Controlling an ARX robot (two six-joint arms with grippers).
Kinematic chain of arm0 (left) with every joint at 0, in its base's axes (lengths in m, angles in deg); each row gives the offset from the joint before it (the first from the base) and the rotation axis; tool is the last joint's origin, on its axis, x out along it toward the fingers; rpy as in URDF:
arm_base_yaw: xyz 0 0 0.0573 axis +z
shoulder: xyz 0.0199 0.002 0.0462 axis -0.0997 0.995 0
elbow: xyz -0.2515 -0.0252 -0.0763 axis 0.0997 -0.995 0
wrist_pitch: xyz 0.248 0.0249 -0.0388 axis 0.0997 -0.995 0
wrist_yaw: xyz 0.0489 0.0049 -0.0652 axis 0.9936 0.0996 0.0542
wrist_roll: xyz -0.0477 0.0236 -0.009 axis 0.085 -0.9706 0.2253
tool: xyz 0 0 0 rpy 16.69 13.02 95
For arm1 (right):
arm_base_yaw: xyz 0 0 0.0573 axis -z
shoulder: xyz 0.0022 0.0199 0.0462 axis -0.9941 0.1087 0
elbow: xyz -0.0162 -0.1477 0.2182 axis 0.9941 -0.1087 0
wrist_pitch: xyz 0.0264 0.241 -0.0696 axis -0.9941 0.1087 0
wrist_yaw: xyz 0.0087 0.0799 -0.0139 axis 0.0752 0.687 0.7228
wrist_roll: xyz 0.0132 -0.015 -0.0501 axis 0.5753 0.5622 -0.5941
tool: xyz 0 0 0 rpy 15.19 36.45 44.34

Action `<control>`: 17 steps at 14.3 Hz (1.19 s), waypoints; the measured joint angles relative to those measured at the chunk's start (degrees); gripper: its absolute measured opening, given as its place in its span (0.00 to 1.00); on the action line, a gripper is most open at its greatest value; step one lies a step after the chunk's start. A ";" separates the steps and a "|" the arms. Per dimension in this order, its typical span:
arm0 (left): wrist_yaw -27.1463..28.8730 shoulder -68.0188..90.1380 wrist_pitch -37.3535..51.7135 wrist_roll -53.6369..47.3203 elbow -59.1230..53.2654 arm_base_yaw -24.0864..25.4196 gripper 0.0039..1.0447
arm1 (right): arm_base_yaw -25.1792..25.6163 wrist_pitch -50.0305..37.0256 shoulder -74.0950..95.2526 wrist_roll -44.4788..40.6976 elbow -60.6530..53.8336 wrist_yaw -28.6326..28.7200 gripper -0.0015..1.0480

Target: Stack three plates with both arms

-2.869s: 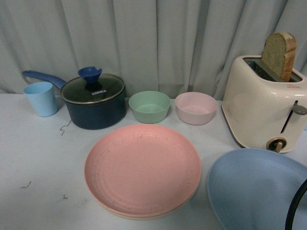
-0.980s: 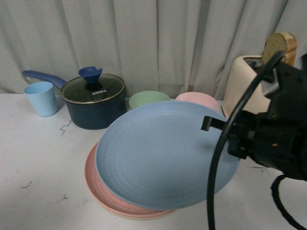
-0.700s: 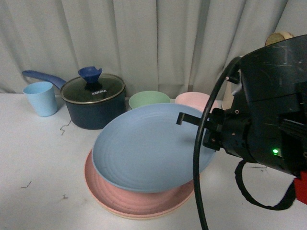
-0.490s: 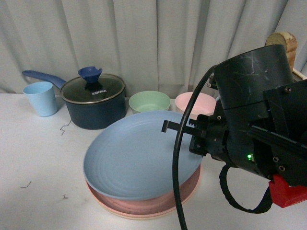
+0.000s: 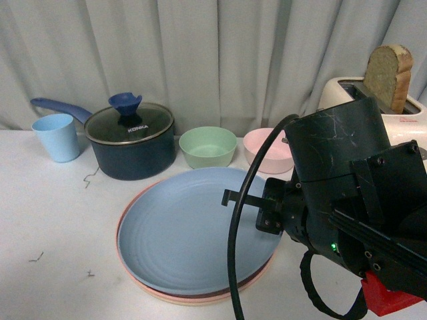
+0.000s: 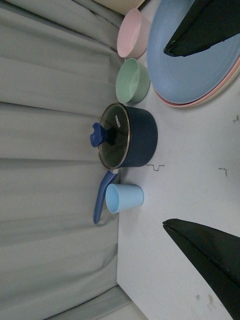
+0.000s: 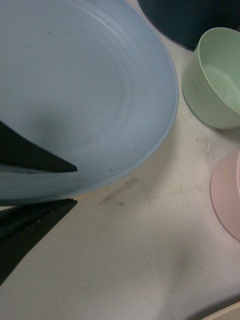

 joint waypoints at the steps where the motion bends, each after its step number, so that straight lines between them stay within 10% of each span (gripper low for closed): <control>1: 0.00 0.00 0.00 -0.02 0.00 0.00 0.94 | 0.35 0.33 -5.16 -0.02 -3.37 2.08 0.58; 4: 0.00 0.00 0.00 -0.02 0.00 0.00 0.94 | 2.78 0.72 -16.46 0.79 -6.58 5.31 0.91; 11: 0.00 0.00 0.00 -0.02 0.00 0.00 0.94 | 6.36 1.20 -31.21 1.53 -9.86 7.39 0.94; 13: -0.04 0.00 0.02 -0.02 0.00 0.00 0.94 | 6.99 -12.11 -37.92 -7.63 -15.21 -1.38 0.80; 17: -0.02 0.00 0.00 -0.02 0.00 0.00 0.94 | 14.47 -1.20 -64.35 -29.16 -30.67 -0.46 0.33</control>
